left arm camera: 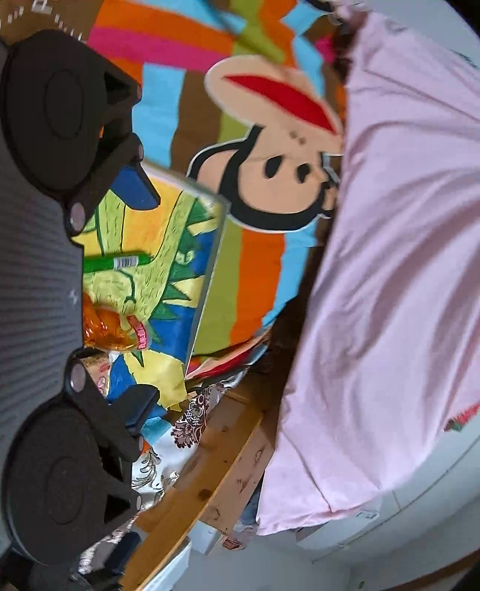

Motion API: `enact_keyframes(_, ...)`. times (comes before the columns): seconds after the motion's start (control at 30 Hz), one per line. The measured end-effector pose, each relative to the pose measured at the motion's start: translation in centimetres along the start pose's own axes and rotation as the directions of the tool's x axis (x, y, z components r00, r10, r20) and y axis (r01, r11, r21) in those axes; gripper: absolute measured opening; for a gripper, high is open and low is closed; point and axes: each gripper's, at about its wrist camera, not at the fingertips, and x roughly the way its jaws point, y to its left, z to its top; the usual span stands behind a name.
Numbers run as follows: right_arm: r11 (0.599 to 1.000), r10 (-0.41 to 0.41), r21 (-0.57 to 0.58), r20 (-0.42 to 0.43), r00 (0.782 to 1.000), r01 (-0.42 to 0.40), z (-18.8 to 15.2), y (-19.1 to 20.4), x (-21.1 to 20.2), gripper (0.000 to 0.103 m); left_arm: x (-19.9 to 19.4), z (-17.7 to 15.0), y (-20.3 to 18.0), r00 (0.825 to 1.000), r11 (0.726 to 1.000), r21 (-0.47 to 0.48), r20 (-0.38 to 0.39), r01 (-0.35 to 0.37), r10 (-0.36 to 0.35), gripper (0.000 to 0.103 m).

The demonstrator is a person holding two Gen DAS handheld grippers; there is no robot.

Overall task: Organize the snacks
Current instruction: 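Raise both tools up and away from the tray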

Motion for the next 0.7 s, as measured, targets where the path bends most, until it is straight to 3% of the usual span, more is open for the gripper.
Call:
enact_keyframes(0.3, 0.999, 0.027, 0.041, 0.078, 0.997, -0.03, -0.2, -0.8, -7.2, 0.102, -7.6, -2.1, 0.3, 0.992, 0.988, 0.111, 0.08, -0.106, 0.097, 0.102)
enact_keyframes(0.7, 0.994, 0.11, 0.004, 0.023, 0.994, -0.11, -2.1, 1.0, -13.5, 0.102, -13.6, -5.6, 1.0, 0.986, 0.977, 0.136, 0.036, -0.165, 0.162, 0.102)
